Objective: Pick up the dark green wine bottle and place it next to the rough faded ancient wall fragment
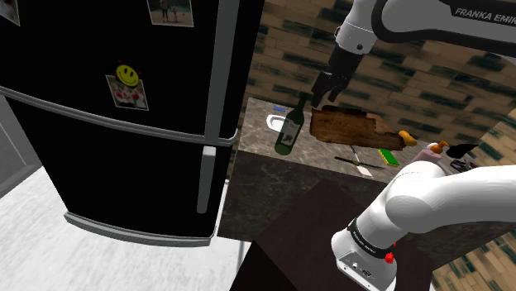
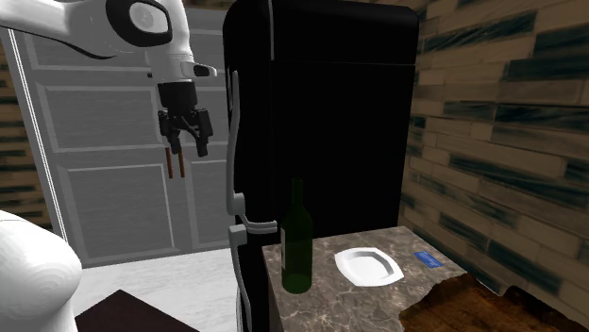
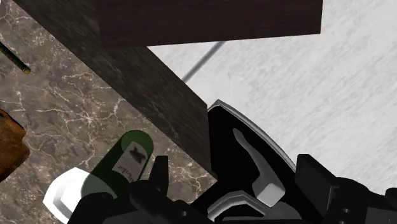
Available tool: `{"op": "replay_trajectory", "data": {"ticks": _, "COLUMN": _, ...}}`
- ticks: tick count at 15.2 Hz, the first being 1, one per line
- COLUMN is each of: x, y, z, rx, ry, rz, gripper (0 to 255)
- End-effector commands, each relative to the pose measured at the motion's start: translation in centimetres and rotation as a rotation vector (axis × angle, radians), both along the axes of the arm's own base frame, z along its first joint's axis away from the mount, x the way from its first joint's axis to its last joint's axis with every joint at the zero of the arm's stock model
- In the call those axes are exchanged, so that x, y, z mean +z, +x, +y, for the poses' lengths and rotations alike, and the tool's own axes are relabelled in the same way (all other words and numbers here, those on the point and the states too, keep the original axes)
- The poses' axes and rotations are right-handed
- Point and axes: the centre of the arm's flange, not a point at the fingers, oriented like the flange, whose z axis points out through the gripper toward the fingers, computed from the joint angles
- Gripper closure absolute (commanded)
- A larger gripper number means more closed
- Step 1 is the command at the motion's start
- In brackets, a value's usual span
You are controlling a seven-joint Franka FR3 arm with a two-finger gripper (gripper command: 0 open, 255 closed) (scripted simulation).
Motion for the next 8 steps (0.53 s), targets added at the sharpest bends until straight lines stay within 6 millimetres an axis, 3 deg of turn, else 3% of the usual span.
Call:
{"op": "replay_trajectory", "data": {"ticks": 1, "x": 0.0, "y": 0.0, "z": 0.0, "rx": 0.000, "ry": 0.000, "rz": 0.000, "gripper": 0}}
{"op": "replay_trajectory", "data": {"ticks": 8, "x": -2.6, "y": 4.3, "z": -7.7, "rx": 0.077, "ry": 0.005, "rz": -0.020, "gripper": 0}}
